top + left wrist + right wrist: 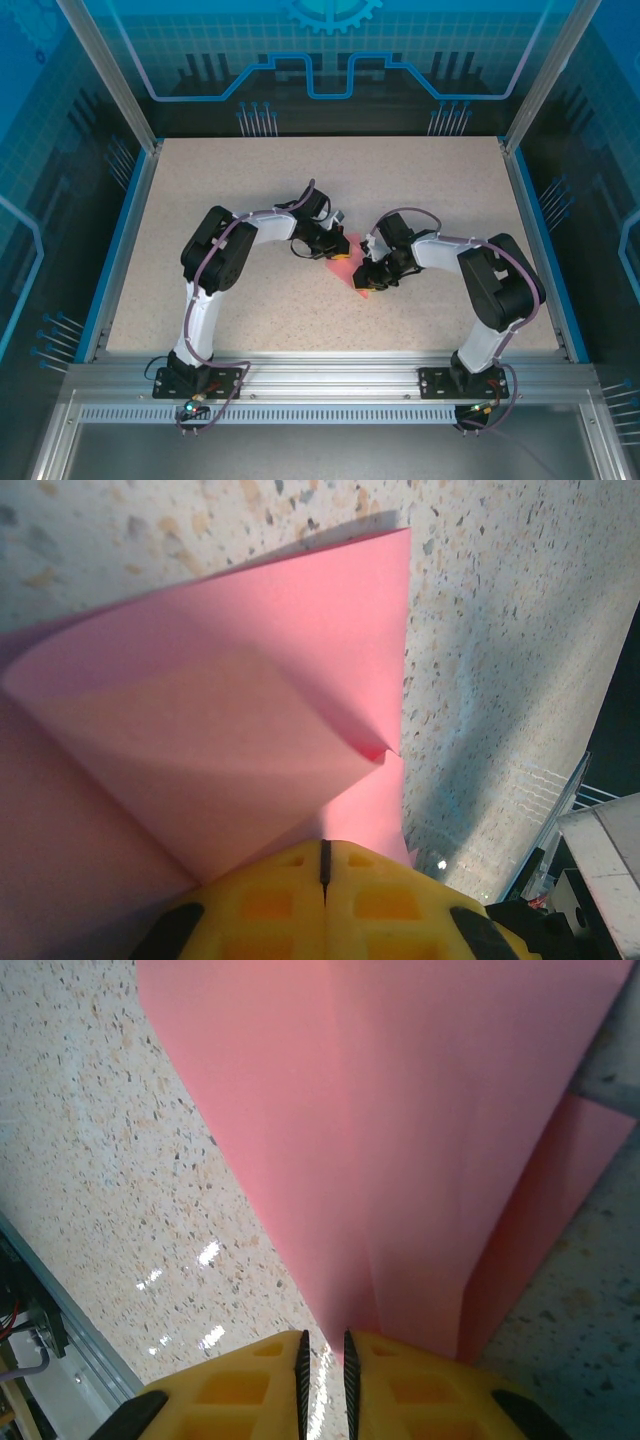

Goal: Fold a paper plane with a square sheet of paper (fold left side to right side)
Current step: Fourth fold the wing at the center of the table.

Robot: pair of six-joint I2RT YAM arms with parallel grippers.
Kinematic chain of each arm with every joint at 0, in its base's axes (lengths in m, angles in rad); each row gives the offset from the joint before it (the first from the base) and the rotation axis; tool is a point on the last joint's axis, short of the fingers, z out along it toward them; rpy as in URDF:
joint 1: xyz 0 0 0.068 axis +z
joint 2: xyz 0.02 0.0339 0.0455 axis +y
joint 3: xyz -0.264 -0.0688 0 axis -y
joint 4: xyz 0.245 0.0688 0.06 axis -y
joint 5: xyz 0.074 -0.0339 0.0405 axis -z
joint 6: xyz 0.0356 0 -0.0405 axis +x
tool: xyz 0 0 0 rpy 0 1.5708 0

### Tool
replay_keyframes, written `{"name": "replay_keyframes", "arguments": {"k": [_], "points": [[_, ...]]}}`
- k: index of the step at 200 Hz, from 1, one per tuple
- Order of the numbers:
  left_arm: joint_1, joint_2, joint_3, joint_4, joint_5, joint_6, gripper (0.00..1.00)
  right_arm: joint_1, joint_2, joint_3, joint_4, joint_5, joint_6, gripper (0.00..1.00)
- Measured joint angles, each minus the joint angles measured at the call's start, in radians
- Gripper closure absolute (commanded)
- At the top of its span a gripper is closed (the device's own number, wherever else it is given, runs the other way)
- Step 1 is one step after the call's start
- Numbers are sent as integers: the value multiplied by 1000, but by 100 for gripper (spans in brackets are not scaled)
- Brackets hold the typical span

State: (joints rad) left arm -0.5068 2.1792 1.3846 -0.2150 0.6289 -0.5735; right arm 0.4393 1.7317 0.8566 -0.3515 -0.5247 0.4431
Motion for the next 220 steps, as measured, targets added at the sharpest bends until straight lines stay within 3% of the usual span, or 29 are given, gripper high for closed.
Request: {"name": "replay_keyframes", "arguments": {"k": [220], "points": [[8,-8,-23,18,7,-4,100,2,-20,-89,100,-43,13,83]]}}
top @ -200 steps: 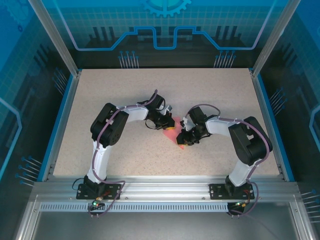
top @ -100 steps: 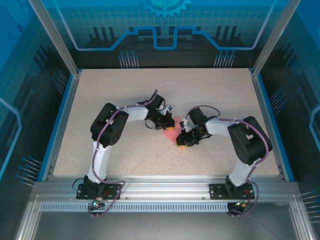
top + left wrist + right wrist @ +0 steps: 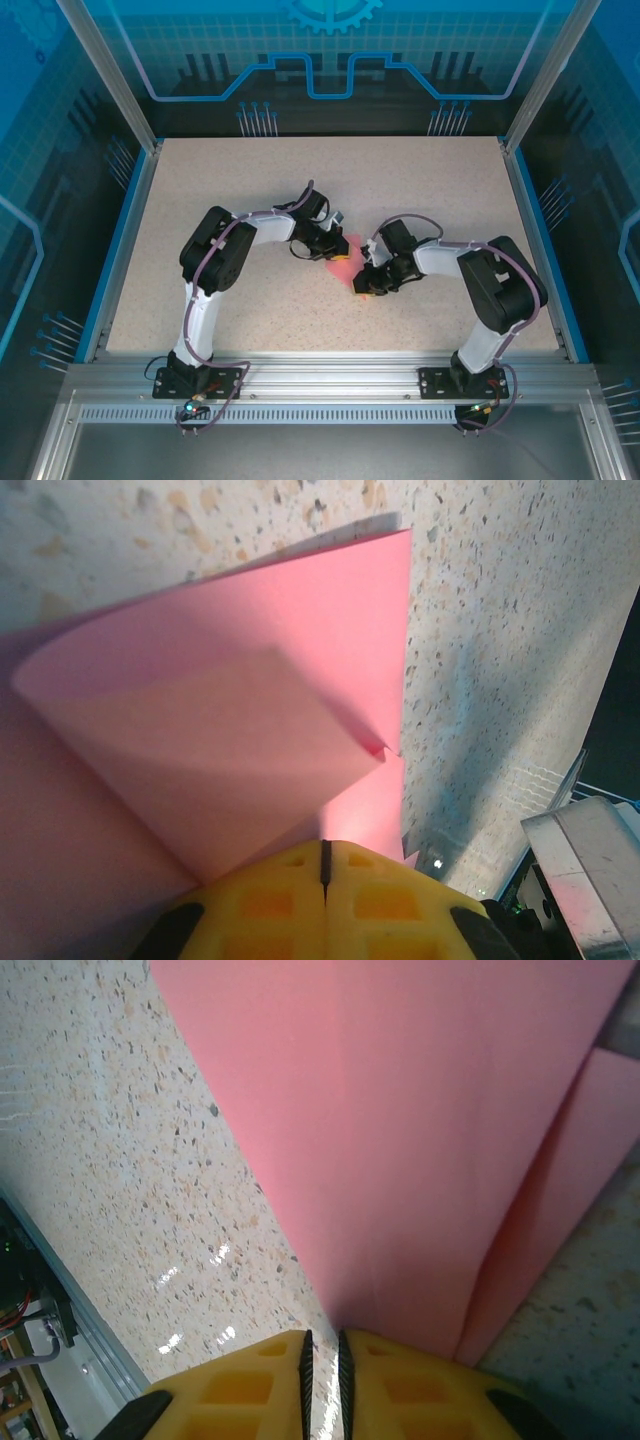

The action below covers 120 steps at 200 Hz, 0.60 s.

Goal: Fold a paper plane with a square sheet of paper (fold left side to right side)
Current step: Fourth fold the wing at the center of the table.

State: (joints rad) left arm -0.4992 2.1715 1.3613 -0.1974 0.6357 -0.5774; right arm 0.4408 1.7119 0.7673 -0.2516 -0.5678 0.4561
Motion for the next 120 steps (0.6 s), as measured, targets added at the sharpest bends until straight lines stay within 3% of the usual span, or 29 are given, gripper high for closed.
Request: {"name": "replay_keyframes", "arguments": {"k": [57,80,120], "points": [[1,0,-3,-1,11,0,100,0,-56,-77,24,-2,15,91],[1,0,-3,-1,12,0,100,0,-87,-94,-37,-10,17,98],[1,0,-3,0,13,0,100,-3,-176,-68,-153,-26,26,97]]}}
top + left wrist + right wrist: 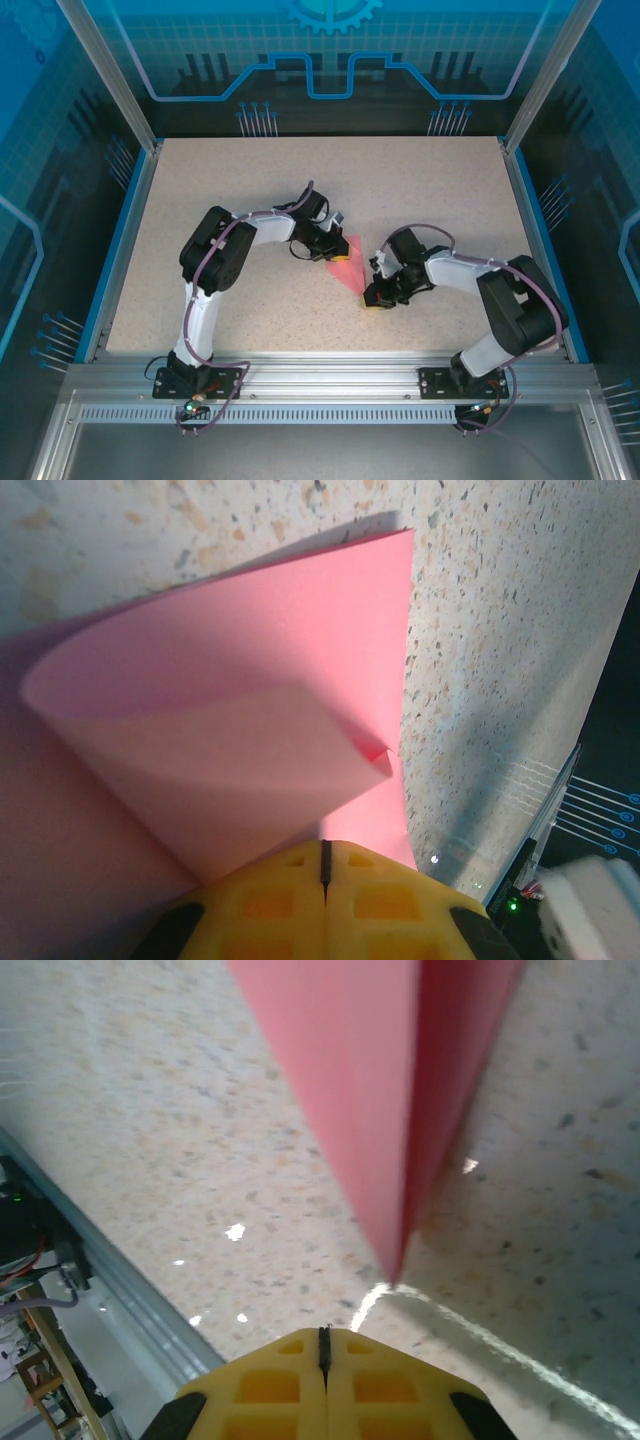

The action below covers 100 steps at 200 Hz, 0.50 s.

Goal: Fold a paper plane with a square sheet of paper (fold left side to right side)
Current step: Fourth fold the wing at the center of the table.

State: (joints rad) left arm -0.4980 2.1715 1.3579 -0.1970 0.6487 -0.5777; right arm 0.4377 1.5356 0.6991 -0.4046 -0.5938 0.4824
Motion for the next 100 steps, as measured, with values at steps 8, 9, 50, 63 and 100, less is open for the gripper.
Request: {"name": "replay_keyframes", "arguments": {"k": [8,9,50,63,100], "points": [[0,0,0,0,0,0,100,-2,-13,23,-5,-7,1,97],[0,0,0,0,0,0,100,-3,-14,25,-5,-8,1,97],[0,0,0,0,1,0,100,-29,19,111,33,-9,28,97],[0,0,0,0,1,-3,100,-32,60,126,51,1,42,97],[0,0,0,1,2,-4,100,-33,155,141,78,42,64,97]]}}
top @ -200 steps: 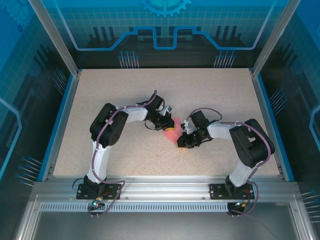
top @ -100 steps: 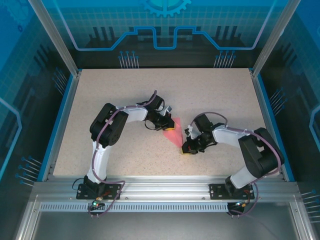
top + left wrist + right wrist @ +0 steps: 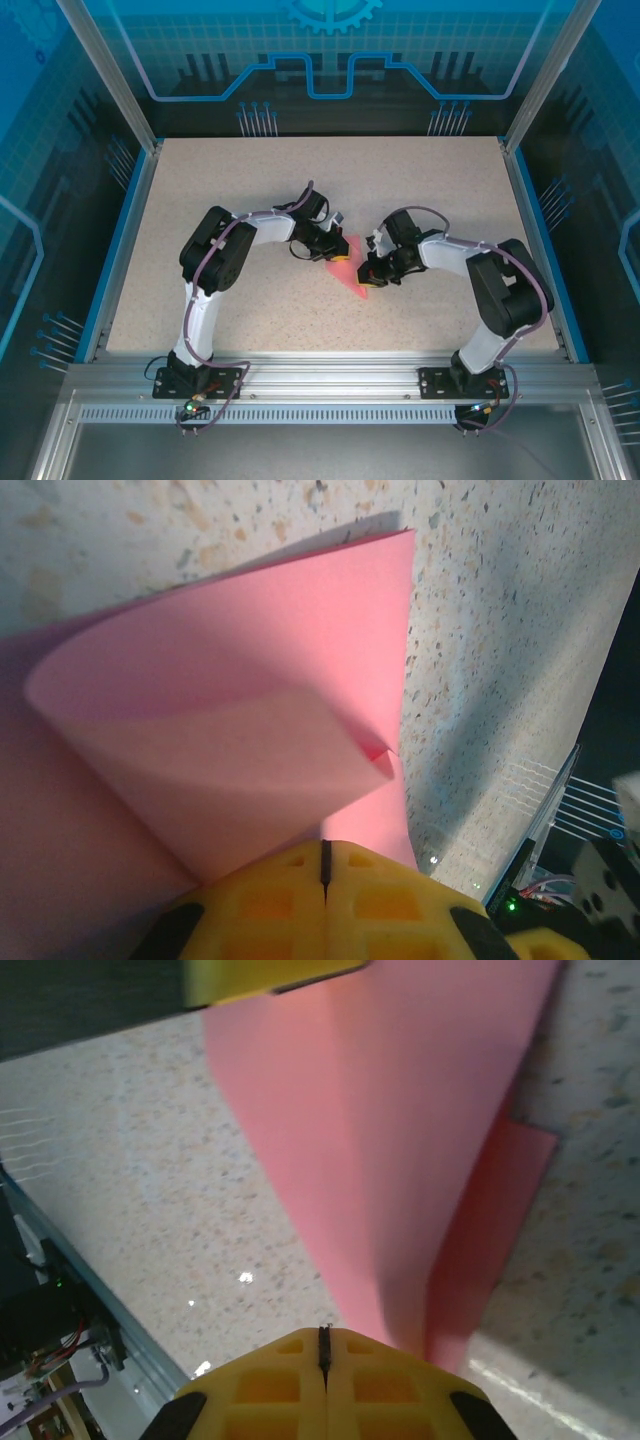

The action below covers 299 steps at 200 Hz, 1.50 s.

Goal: Fold a paper plane with a square sheet of paper (fold left side to right side)
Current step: Fourth fold the wing at the center of the table.

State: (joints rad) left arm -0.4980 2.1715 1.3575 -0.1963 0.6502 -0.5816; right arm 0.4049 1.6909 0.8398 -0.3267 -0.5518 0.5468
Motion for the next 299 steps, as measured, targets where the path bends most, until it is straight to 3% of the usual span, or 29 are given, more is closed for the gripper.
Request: {"name": "replay_keyframes", "arguments": {"k": [73,102,168,299], "points": [[0,-9,-13,14,1,1,99,0,54,0,2,40,4,99],[0,-62,-83,45,-26,9,95,0,54,0,2,44,3,100],[-31,-190,-222,161,-20,32,96,0,54,-1,2,44,3,100],[-92,-114,-113,71,32,129,100,0,54,-1,2,44,-4,100]]}}
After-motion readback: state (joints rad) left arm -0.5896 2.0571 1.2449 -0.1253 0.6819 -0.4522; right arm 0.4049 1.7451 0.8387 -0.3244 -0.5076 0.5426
